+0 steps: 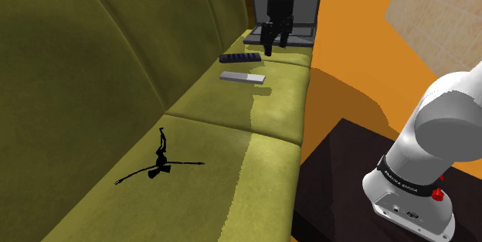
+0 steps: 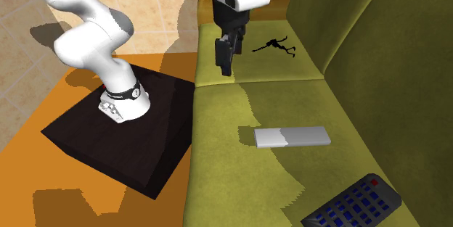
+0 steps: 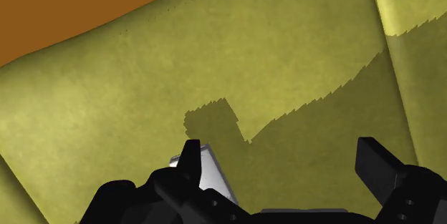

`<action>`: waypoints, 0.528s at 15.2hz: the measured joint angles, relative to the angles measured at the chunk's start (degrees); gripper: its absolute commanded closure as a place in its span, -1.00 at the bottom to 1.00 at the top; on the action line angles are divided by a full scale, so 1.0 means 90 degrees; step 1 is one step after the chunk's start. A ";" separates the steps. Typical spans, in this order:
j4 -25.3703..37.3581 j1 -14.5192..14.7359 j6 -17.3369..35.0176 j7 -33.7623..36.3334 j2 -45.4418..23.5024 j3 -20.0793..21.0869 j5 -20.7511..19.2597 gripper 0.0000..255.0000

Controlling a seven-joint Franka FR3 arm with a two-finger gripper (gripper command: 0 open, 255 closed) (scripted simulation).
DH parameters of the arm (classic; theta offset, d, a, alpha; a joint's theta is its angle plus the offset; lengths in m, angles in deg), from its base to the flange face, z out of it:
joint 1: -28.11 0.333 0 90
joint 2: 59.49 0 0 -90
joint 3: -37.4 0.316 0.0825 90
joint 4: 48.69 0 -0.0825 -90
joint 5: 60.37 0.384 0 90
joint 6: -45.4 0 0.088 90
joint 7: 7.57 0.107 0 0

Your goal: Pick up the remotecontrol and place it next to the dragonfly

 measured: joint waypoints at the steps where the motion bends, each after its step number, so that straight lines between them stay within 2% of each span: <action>1: 0.0047 -0.0001 0.0117 -0.0086 -0.0178 -0.0022 -0.0012 -1.00; 8: 0.1022 -0.0012 0.0753 -0.0646 -0.1876 -0.0115 -0.0062 -1.00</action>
